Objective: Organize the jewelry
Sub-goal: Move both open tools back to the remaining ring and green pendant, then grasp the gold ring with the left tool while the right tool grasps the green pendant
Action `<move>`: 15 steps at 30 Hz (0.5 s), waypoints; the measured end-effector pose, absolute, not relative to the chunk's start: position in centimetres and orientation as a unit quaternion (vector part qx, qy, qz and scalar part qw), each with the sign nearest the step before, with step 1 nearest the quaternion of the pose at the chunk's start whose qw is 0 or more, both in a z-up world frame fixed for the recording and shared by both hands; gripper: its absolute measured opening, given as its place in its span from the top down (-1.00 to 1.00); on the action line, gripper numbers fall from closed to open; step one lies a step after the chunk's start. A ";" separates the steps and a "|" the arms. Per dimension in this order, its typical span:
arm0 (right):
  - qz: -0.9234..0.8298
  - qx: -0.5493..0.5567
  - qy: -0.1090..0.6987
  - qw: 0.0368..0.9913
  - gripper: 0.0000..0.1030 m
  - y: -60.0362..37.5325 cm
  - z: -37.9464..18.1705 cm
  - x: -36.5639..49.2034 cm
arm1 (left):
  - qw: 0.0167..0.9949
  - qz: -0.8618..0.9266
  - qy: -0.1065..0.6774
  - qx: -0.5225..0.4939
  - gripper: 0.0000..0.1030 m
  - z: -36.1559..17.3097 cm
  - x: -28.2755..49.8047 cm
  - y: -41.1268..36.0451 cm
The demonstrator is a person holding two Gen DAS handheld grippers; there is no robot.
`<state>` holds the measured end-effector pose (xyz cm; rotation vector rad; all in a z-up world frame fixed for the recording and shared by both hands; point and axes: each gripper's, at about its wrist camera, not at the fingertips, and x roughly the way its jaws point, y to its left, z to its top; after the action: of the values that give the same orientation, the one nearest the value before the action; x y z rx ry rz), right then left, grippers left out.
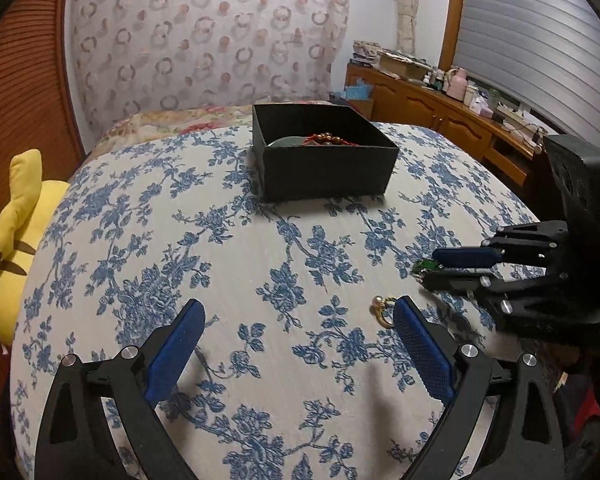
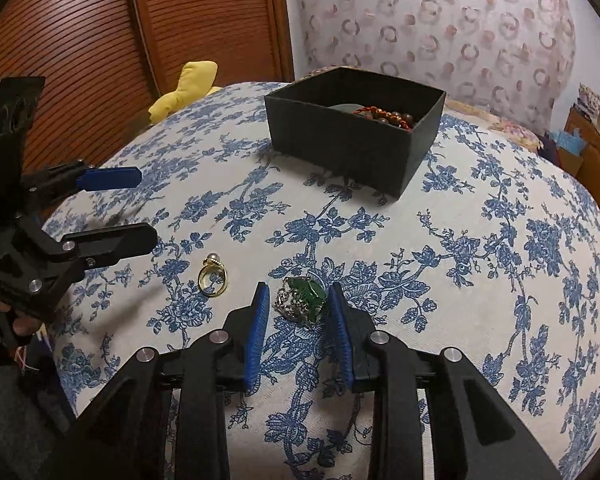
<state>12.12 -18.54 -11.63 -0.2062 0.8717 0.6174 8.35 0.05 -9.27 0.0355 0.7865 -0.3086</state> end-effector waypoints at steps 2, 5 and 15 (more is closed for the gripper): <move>0.306 -0.096 0.413 0.853 0.74 -18.6 -11.6 12.0 | 0.911 -0.154 0.382 0.020 -0.78 -9.4 8.1 -0.4; 0.304 -0.100 0.404 0.857 0.75 -18.7 -11.4 11.6 | 0.907 -0.165 0.387 0.027 -0.78 -9.5 8.2 -1.4; 0.286 -0.092 0.362 0.882 0.75 -21.0 -9.2 10.3 | 0.892 -0.191 0.406 0.055 -0.78 -9.9 8.8 -4.3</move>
<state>10.30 -20.98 -9.25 -0.1923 0.7544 0.5961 8.82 -4.27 -9.87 0.1152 0.8436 -0.3963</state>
